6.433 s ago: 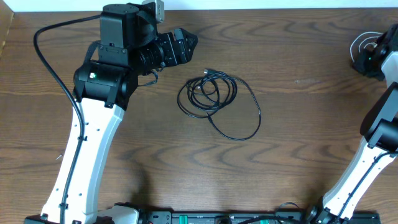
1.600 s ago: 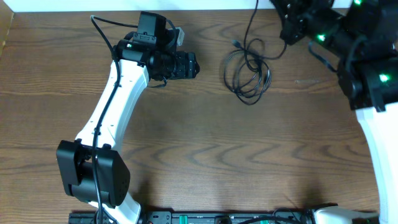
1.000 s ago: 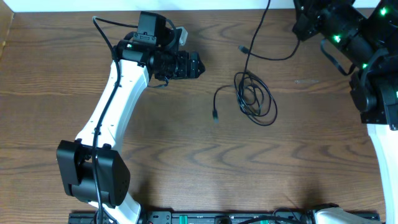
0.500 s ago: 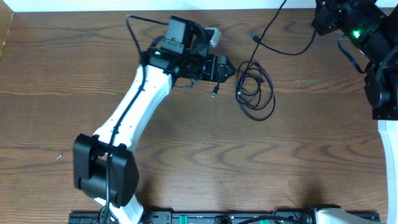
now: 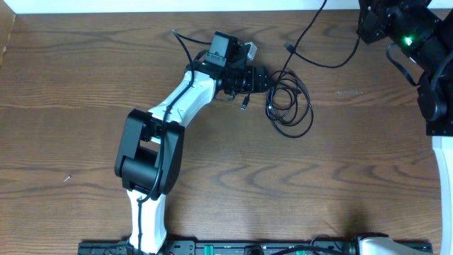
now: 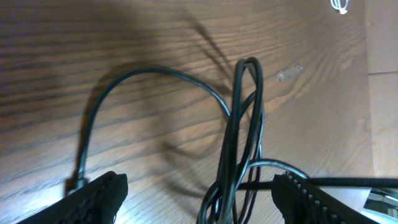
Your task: Untangle cables
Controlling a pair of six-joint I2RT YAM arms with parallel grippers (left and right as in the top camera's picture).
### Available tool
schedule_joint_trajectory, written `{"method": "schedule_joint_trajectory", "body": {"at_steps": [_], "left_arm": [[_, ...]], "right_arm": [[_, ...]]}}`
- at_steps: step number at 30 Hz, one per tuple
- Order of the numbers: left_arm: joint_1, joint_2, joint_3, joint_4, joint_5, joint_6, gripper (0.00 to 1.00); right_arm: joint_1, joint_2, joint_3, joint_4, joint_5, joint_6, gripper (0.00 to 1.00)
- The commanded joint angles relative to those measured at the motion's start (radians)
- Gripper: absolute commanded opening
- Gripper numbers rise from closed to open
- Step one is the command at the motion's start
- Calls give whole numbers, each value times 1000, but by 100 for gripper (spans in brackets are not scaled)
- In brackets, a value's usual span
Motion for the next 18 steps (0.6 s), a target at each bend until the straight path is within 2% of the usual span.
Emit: {"method": "schedule_joint_trajectory", "body": {"at_steps": [1,5,11,14,18], "left_arm": [[-18,16,-2,23,27,-23,80],[-28,43,-2,75,16,-24,78],[-30,75,-2,93,-118,-99,66],[-31,77,-2,100,-124,-101,61],[-47,77,-2,105,-124,-101,61]], "right_arm": [[-5,-5,15,-2,-9,11,1],[-5,-5,15,-17,-9,10,1],[-6,-5,15,-40,-9,2,1],[-14,-5,15,-42,-9,2,1],[-25,-5,15,-43,-10,3,1]]}}
